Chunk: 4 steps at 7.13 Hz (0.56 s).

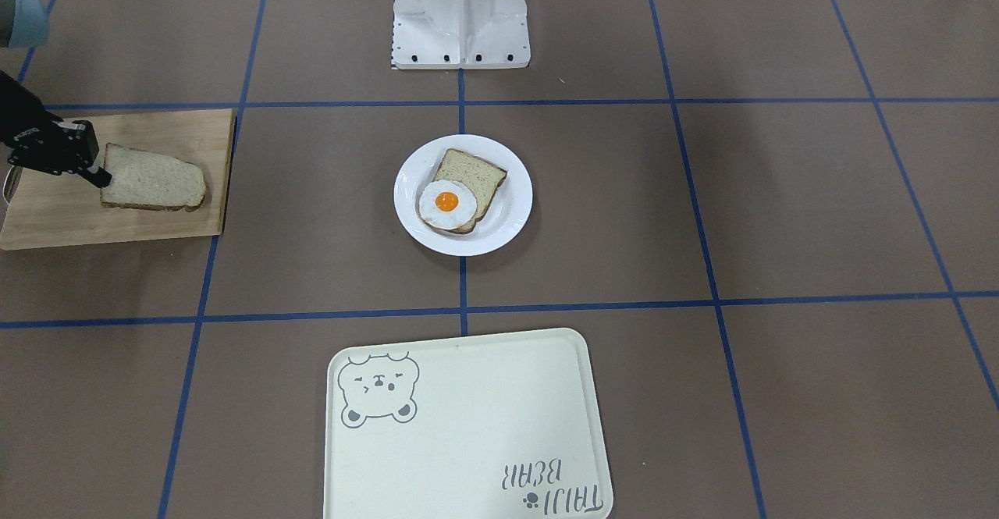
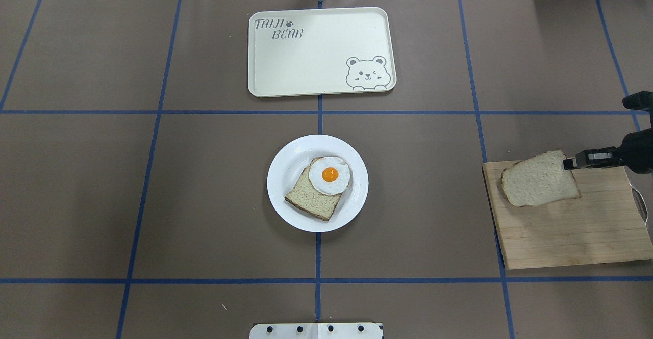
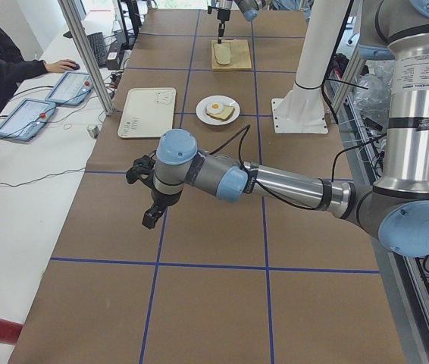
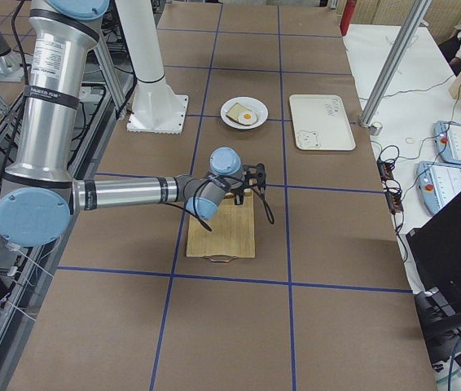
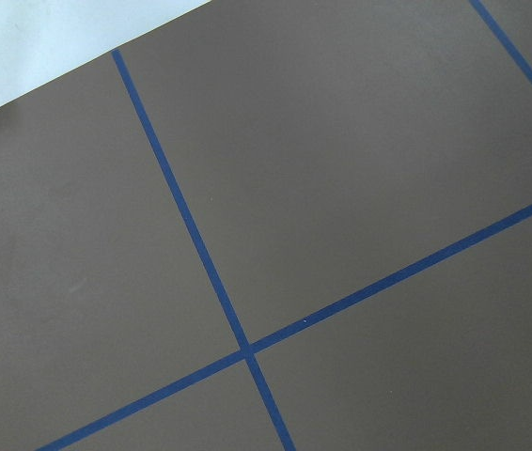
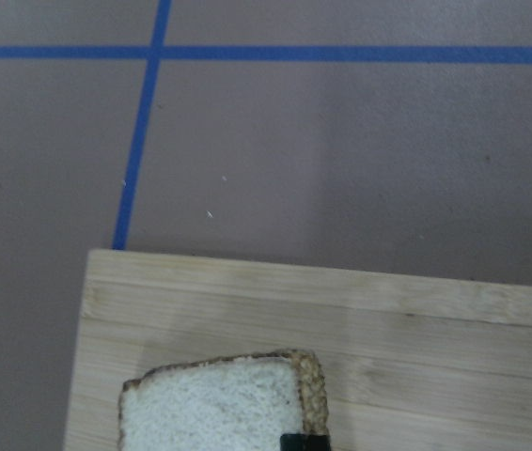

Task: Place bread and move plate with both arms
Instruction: 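Lift the bread with the right gripper and carry it over the plate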

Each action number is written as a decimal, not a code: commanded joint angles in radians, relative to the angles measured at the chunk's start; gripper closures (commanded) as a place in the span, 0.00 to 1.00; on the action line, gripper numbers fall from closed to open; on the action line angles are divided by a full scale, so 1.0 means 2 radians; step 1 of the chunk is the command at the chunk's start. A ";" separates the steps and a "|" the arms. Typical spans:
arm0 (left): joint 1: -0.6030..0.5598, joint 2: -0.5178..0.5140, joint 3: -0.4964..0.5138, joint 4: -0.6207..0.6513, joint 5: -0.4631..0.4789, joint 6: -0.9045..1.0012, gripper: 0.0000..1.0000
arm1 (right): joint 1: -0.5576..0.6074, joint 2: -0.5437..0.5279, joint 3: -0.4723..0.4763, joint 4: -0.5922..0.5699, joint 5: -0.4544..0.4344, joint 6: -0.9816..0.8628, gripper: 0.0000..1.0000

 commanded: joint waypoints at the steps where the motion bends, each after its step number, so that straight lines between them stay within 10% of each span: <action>1: 0.001 0.000 0.001 0.000 0.000 -0.001 0.02 | 0.001 0.056 0.012 0.000 0.002 0.103 1.00; 4: 0.001 -0.001 0.002 0.000 0.000 -0.001 0.02 | -0.023 0.142 0.015 -0.007 -0.035 0.220 1.00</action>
